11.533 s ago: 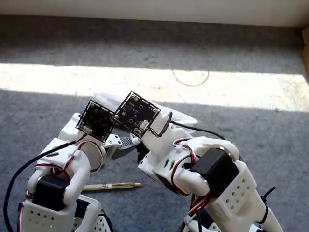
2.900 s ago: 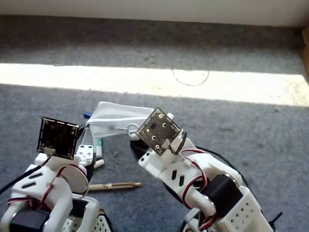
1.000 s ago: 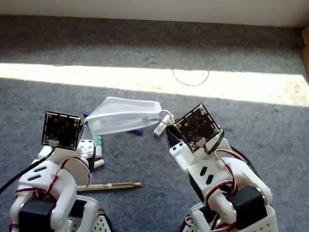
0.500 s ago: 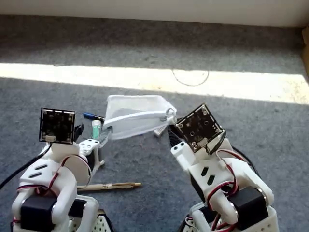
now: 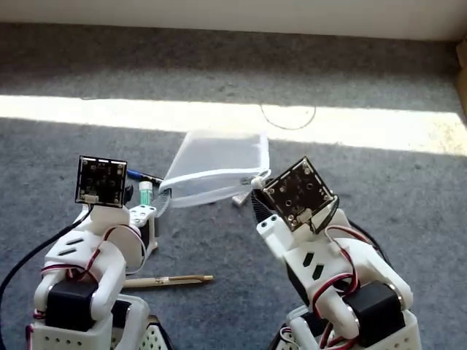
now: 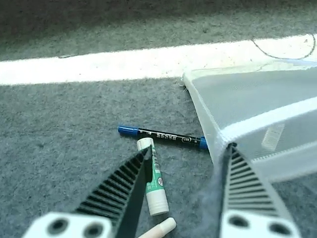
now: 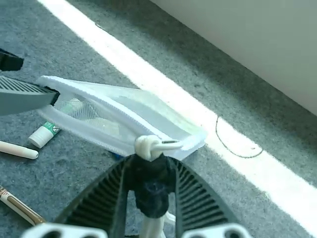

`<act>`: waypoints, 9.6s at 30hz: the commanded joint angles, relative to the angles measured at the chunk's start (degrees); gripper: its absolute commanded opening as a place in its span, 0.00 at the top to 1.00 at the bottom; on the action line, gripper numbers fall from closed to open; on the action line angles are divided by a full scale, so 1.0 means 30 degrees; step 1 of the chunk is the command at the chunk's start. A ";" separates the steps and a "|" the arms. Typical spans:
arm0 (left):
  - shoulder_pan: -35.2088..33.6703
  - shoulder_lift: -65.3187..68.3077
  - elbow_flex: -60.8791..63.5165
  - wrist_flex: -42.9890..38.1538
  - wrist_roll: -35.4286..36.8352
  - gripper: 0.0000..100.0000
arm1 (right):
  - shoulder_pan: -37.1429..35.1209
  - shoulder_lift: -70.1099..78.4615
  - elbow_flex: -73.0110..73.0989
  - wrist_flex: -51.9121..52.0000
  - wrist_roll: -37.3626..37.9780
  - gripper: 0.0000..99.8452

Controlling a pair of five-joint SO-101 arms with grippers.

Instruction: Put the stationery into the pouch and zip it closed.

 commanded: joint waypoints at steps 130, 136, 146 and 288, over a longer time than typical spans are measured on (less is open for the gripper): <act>-1.0154 0.9890 -0.9011 0.1846 0.0117 0.99 | -1.1209 1.2440 -0.0571 0.0161 -0.2491 0.79; -1.0271 0.9890 -0.8835 0.2022 0.0117 0.99 | -1.1326 1.3817 0.1421 -0.2535 -0.1582 0.79; -1.0359 0.9890 -0.8366 0.1963 0.0088 0.99 | -1.1355 1.4315 0.3385 -0.4938 -0.1143 0.79; -1.0212 0.9890 -0.8454 0.1846 0.0117 0.99 | 0.0337 1.1971 0.3062 -0.5289 0.0322 0.78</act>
